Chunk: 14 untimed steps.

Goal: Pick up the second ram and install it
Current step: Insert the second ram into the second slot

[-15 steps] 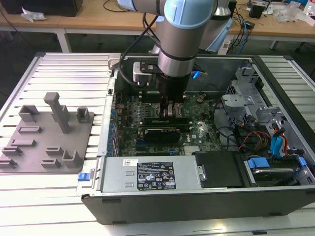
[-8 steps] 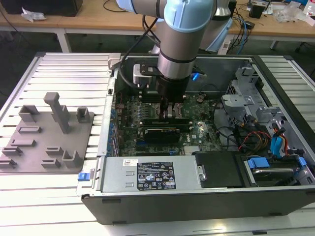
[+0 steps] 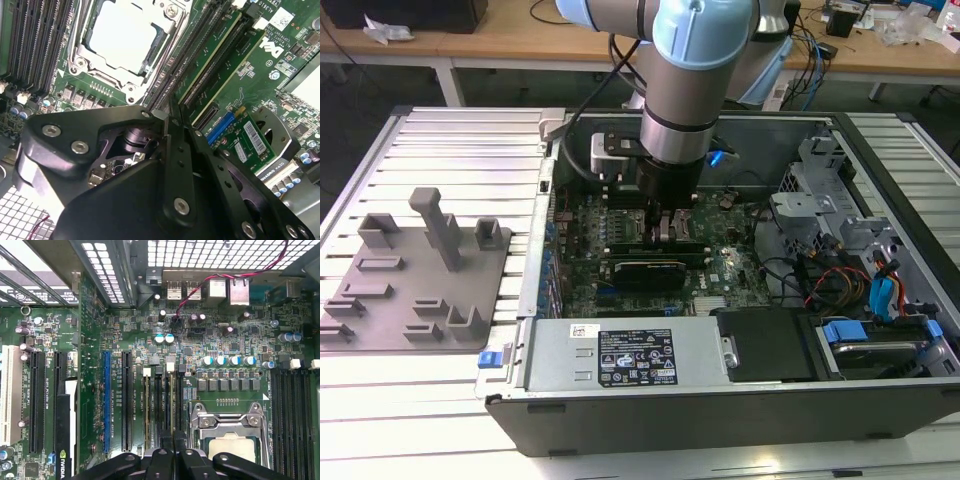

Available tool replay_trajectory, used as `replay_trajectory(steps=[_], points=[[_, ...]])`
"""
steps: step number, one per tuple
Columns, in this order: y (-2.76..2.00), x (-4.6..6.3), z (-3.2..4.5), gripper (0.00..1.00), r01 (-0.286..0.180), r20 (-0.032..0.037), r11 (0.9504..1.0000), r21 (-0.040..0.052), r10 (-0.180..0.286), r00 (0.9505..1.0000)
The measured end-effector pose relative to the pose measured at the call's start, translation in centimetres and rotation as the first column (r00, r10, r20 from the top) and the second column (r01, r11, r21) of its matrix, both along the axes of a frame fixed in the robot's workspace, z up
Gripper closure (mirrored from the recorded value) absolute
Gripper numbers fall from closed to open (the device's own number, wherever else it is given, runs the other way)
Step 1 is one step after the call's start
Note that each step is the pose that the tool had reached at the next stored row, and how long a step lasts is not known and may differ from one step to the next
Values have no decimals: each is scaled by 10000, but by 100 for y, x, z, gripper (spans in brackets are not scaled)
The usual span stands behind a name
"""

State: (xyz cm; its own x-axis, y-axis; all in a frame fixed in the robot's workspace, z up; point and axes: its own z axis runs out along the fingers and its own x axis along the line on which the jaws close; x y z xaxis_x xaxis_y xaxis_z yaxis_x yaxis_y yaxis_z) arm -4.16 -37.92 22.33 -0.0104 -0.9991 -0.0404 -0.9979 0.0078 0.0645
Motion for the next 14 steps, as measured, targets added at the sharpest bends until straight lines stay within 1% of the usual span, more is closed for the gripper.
replay_trajectory(steps=[6,7,8,9,11,12,13,14], points=[[0,0,-1,91,0,0,10000,0,0,10000],[3,2,-8,91,0,14,10000,22,0,10000],[3,1,-7,90,1,7,10000,14,-1,10000],[2,1,-5,83,1,4,10000,8,-1,10000],[0,0,1,83,1,0,10000,0,-1,10000],[1,0,33,83,0,0,10000,-2,0,10000],[5,0,110,83,0,1,10000,0,0,10000],[9,0,164,83,1,1,10000,0,-1,10000]])
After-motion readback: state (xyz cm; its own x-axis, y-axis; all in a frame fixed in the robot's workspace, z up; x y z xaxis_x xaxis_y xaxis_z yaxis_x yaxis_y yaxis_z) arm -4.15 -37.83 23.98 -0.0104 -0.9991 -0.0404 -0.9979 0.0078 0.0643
